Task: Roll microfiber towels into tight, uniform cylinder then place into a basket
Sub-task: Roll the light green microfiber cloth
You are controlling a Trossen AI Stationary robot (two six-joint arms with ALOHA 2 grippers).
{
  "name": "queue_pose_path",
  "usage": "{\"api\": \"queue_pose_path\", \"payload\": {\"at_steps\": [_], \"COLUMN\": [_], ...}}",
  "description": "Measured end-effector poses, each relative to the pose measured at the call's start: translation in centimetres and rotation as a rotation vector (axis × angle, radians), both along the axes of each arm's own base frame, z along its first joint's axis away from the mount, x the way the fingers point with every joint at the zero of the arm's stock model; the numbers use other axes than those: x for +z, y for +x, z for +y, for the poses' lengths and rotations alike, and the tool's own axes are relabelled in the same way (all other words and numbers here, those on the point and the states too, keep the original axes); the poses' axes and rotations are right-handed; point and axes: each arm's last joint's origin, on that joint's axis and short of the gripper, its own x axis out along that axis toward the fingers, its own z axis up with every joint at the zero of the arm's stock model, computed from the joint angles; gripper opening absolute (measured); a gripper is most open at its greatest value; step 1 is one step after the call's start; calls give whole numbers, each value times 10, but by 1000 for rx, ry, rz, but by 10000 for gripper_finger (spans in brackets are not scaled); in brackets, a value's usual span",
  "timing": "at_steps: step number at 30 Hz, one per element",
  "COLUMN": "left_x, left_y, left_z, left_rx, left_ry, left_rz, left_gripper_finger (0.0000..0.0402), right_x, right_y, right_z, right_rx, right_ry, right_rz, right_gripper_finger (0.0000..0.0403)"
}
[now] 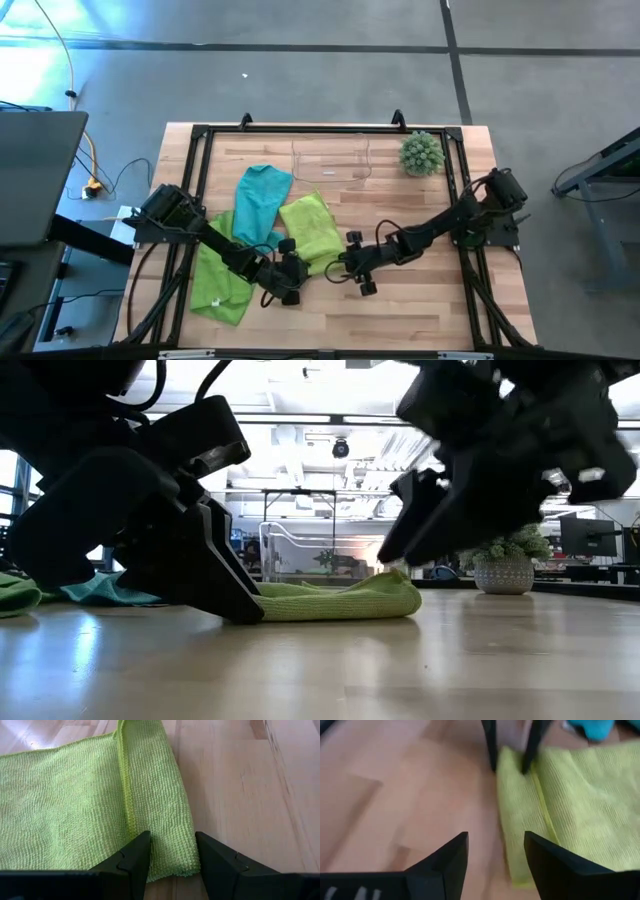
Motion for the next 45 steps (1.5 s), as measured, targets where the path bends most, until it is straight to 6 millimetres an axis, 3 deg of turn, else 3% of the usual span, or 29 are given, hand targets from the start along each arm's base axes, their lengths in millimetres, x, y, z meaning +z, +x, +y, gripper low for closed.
{"api": "queue_pose_path", "payload": {"at_steps": [12,24,31,45], "left_x": [0,0,0,1], "left_y": [1,1,1,1], "left_z": [2,2,2,2], "left_rx": [23,15,14,14], "left_ry": [-22,-17,-15,-15], "left_rz": [-3,-2,-1,-5], "left_gripper_finger": [145,145,145,145], "right_x": [-32,-31,-27,-33], "right_y": [7,8,10,11], "right_z": [-8,-10,0,-19], "right_rx": [-79,-60,8,-30], "right_ry": [-113,-222,-254,-253], "right_rz": [41,12,-13,67], "right_gripper_finger": [177,176,176,162]}}
